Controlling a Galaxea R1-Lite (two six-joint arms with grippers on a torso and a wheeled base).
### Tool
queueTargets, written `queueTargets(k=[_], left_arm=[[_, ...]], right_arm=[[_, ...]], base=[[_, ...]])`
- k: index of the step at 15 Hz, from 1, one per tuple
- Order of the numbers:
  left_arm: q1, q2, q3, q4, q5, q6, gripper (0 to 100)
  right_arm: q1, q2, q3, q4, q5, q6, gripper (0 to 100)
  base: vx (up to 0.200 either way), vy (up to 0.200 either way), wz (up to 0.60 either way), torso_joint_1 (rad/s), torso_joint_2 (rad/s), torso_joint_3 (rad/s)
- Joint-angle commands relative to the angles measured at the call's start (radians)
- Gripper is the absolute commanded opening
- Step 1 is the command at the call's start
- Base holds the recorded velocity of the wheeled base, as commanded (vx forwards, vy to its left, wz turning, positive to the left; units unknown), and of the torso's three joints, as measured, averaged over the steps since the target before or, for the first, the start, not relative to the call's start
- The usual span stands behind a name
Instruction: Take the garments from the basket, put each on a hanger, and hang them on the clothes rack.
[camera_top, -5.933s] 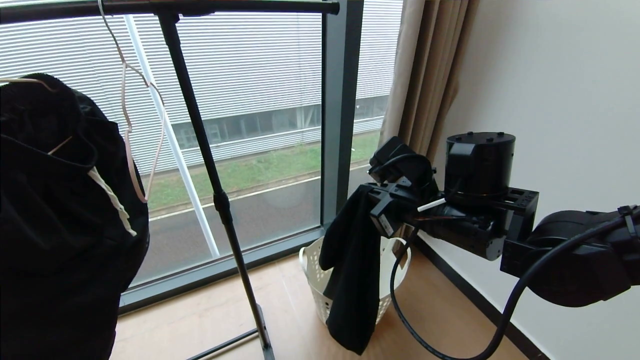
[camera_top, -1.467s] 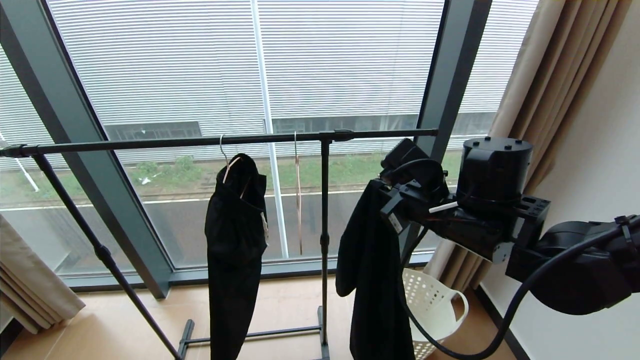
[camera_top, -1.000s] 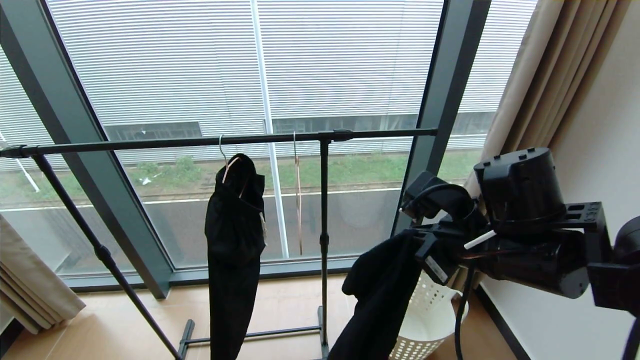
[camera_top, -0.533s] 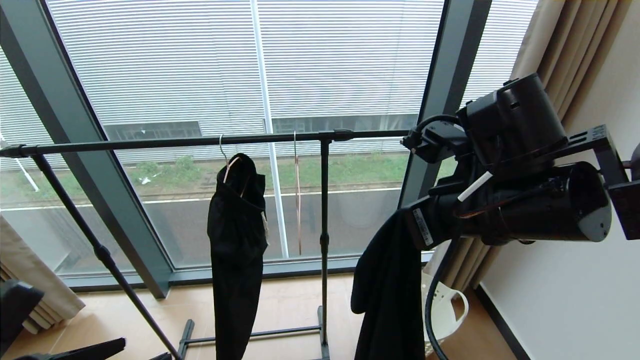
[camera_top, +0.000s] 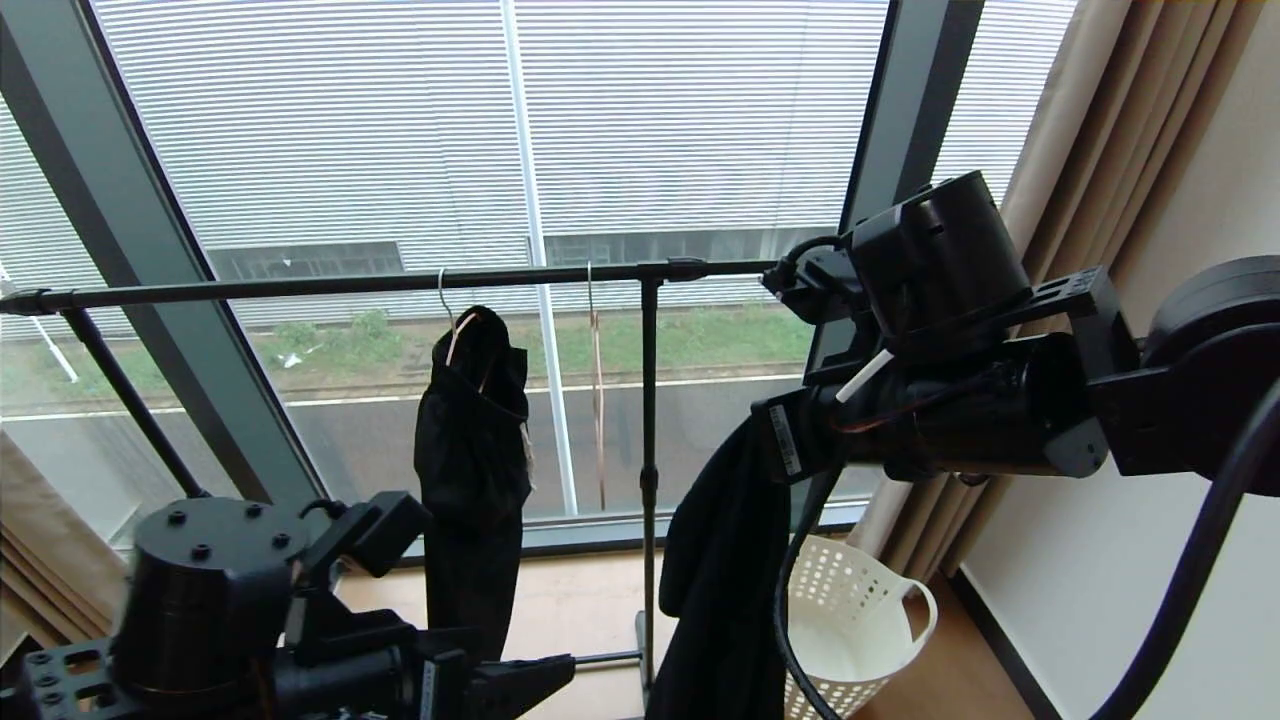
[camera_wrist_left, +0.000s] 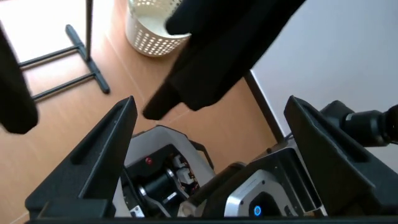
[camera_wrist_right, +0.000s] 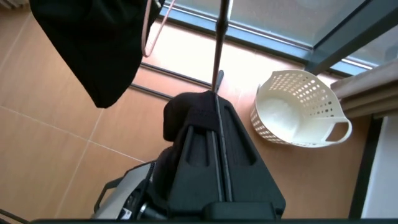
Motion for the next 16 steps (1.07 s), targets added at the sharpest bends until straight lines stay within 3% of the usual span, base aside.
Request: queueTargets(k=[1,2,5,7,10,12,16], left_arm=[[-0.049,0.165,-0.039,-0.031,0.003,-0.004,100],[-0.055,0.175,-0.053,-0.032,0.003,-0.006,100],[-0.11,0.247,-0.157,-0.061,0.023,-0.119,100],[-0.138,0.31,-0.215,-0.061,0.083,-0.158,100],[-0.175,0.384,-0.26,-0.106,0.1,-0.199,100],[-0.182,0.467,-0.292,-0.196,0.185,-0.213,100],[-0.176,0.556,-0.347,-0.203,0.291,-0.213,100]], right_arm=[[0.021,0.015,-0.004,-0.003,0.0,0.0,0],[0.03,0.017,-0.007,-0.005,0.0,0.0,0],[0.075,0.043,-0.016,-0.005,-0.014,0.027,0],[0.085,0.043,-0.016,-0.003,-0.019,0.038,0],[0.099,0.043,-0.017,-0.003,-0.029,0.038,0],[0.111,0.032,-0.01,0.001,-0.033,0.04,0],[0.113,0.017,-0.004,0.004,-0.034,0.044,0]], base=[[0.0,0.0,0.0,0.0,0.0,0.0],[0.0,0.0,0.0,0.0,0.0,0.0],[0.0,0.0,0.0,0.0,0.0,0.0],[0.0,0.0,0.0,0.0,0.0,0.0],[0.0,0.0,0.0,0.0,0.0,0.0],[0.0,0.0,0.0,0.0,0.0,0.0],[0.0,0.0,0.0,0.0,0.0,0.0]])
